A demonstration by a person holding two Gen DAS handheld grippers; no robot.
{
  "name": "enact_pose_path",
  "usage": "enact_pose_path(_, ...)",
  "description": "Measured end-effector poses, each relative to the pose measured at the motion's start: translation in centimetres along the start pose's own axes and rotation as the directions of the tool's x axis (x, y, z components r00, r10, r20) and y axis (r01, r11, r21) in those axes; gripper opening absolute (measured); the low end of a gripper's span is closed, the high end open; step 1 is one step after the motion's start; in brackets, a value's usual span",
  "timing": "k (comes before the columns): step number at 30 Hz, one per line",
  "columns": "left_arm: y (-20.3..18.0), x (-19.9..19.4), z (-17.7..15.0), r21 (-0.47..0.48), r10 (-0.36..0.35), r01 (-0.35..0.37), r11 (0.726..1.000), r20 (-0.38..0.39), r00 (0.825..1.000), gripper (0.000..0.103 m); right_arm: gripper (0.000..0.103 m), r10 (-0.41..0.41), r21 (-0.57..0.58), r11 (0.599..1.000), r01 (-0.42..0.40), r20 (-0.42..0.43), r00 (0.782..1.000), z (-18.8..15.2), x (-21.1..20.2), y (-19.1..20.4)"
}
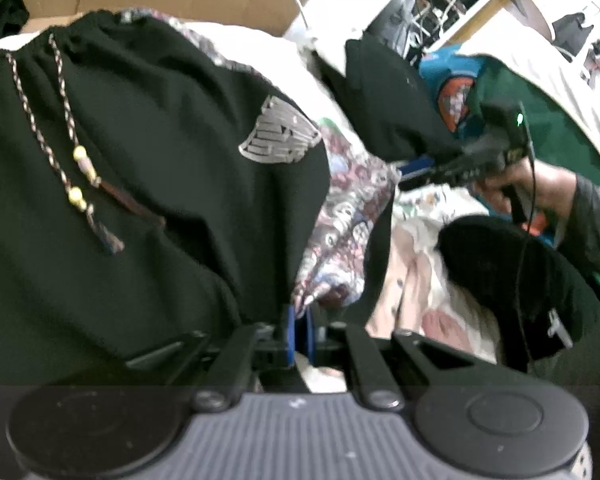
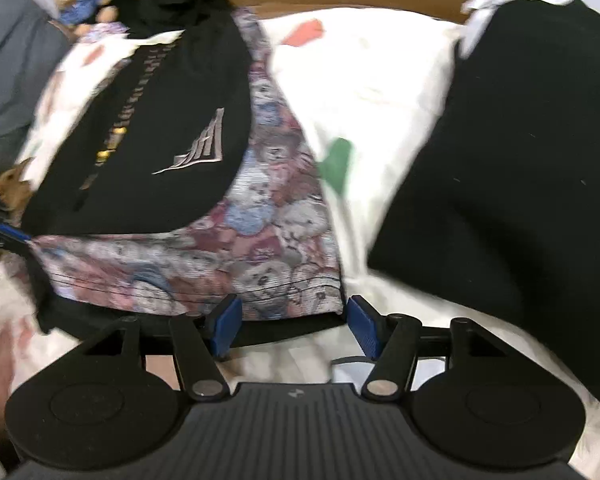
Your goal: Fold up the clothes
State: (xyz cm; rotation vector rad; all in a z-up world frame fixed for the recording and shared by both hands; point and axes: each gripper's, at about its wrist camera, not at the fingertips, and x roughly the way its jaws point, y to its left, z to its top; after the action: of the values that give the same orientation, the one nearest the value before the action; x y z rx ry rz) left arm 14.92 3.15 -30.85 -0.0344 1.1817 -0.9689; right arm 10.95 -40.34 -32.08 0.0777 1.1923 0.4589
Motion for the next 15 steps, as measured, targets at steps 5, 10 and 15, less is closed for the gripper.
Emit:
enact_pose_path(5,0.4,0.6,-1.0,-0.013,-0.001,0.001,1.000,-0.031,1.000,0.005,0.063,-0.012,0.062,0.998,0.010,0.026,1.000,0.8,-0.3,-0.7)
enact_pose_path(10,-0.3,1.3,-1.5,0.012,-0.013,0.013,1.000,-0.052,0.999,0.005,0.056,-0.039,0.117,0.992,0.043,-0.040,0.998,1.7,2.1,-1.5)
enact_pose_path(15,-1.5,1.5,-1.5,0.056,-0.036,0.039,0.998,-0.054,0.998,0.005,0.011,-0.043,0.131,0.990,0.049,-0.047,0.998,1.7,2.6,-2.0)
